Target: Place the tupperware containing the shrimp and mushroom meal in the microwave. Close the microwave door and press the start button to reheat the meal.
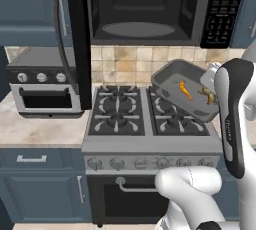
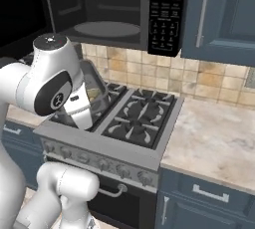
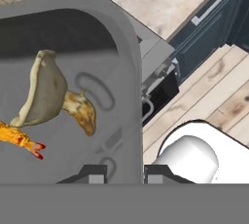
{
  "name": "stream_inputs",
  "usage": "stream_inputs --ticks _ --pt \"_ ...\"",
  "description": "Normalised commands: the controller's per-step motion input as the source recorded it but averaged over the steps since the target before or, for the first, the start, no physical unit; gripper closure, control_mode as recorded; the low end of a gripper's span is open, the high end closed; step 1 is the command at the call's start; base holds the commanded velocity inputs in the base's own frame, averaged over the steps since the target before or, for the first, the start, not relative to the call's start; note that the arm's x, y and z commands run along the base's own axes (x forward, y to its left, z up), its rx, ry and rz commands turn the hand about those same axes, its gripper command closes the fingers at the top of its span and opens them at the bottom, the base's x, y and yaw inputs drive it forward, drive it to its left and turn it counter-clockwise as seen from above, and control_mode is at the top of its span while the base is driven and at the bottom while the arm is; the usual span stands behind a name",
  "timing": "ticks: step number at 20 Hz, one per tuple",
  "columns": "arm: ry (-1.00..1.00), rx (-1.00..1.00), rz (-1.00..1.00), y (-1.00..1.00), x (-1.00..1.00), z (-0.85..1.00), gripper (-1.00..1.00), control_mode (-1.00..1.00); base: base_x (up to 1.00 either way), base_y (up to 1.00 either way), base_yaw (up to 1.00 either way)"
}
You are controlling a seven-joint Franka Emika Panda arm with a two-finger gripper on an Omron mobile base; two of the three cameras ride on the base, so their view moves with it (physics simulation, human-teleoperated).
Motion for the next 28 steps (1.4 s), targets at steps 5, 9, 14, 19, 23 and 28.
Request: stream_inputs --ticks 5,9,14,19,23,28 --pt "0.0 0.0 0.0 0.0 0.0 0.0 1.0 1.0 0.05 0.0 0.3" --pt "0.0 0.0 0.0 0.0 0.0 0.0 1.0 1.0 0.27 0.0 0.27" --pt "0.0 0.0 0.0 0.0 0.0 0.0 1.0 1.0 0.37 0.0 0.23" --pt "0.0 0.0 0.0 0.0 0.0 0.0 1.0 1.0 0.35 0.0 0.18" --pt "0.0 0.0 0.0 0.0 0.0 0.0 1.0 1.0 0.31 0.0 0.13" --pt "0.0 0.0 0.01 0.0 0.05 0.0 1.0 -1.0 0.1 0.0 0.02"
